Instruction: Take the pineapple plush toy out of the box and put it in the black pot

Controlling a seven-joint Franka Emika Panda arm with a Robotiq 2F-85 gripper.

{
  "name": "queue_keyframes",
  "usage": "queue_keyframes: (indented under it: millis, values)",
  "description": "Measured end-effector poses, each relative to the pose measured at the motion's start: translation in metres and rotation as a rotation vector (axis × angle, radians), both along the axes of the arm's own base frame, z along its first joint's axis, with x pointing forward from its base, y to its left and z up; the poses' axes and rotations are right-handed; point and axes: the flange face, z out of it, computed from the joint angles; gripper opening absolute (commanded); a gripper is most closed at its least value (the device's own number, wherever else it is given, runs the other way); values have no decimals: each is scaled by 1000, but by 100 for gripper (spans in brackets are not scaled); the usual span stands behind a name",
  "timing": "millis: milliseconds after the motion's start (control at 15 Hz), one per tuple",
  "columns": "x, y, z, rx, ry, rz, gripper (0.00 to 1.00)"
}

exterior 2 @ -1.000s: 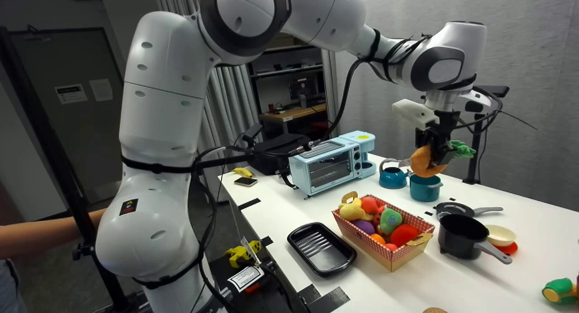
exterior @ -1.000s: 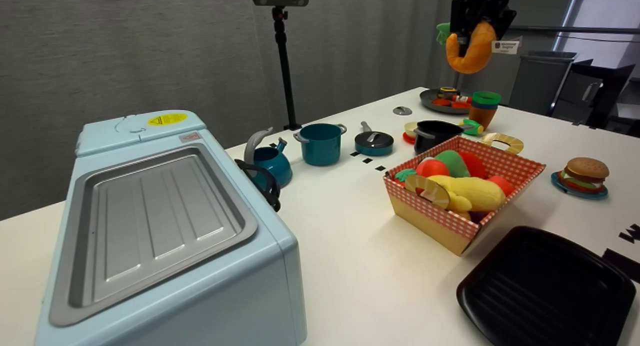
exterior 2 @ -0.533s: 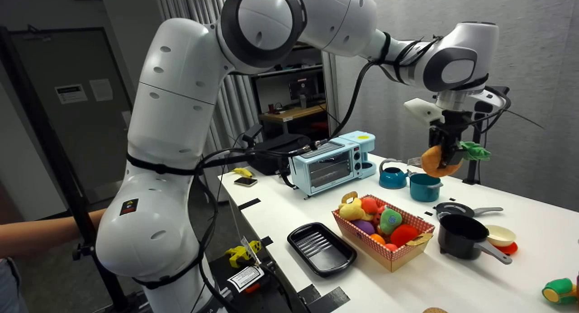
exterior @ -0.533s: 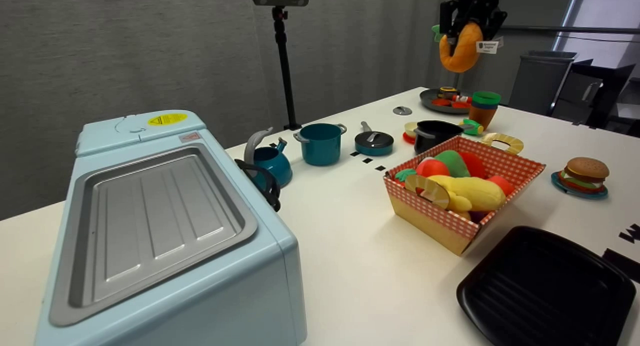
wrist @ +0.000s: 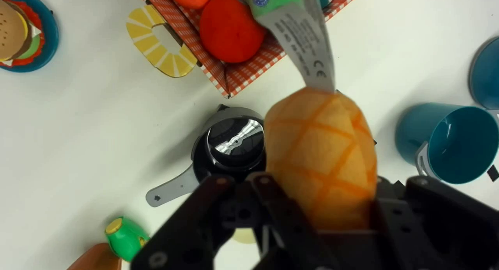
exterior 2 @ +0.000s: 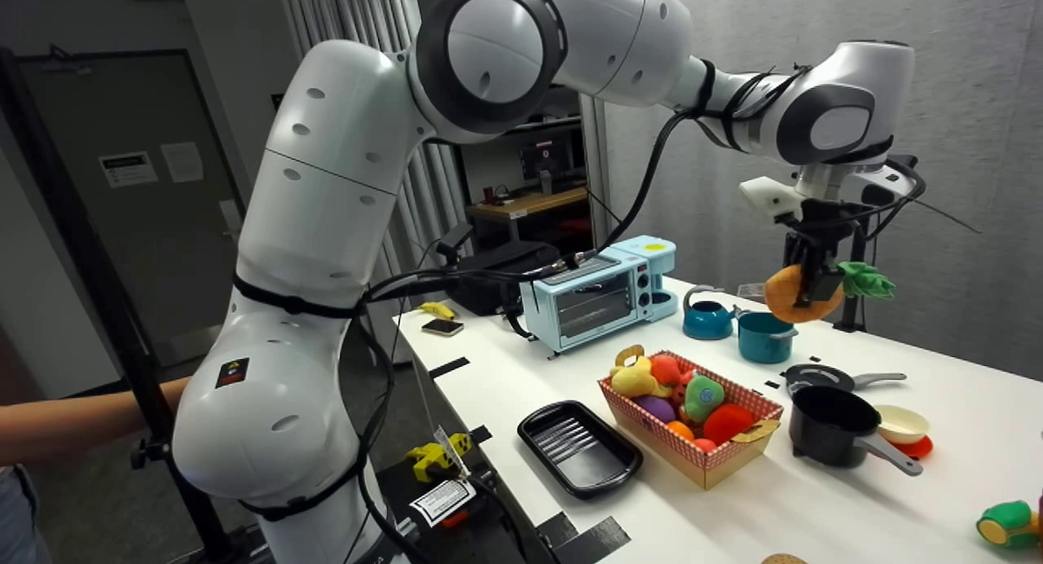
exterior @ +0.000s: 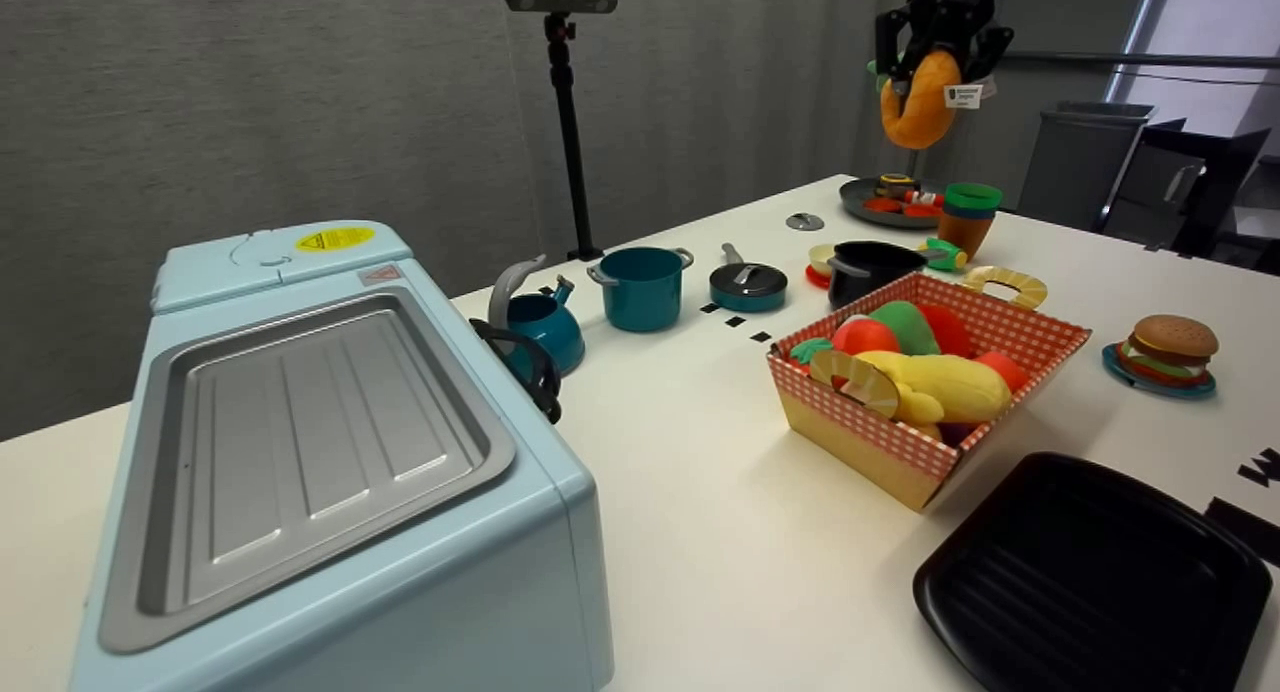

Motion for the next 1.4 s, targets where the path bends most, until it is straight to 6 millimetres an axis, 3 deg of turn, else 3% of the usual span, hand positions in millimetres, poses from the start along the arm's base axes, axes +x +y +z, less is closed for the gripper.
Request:
queue_keyframes:
  millis: [67,133,267,600,1400]
  values:
    - [1,0,0,1,4,-9,46]
    - [1,-1,0,2,9,-18,47]
    - [3,-1,0,4,16,-36,60]
    - [6,-1,2,7,26,-56,99]
    - [8,-1,7,6,16,-57,100]
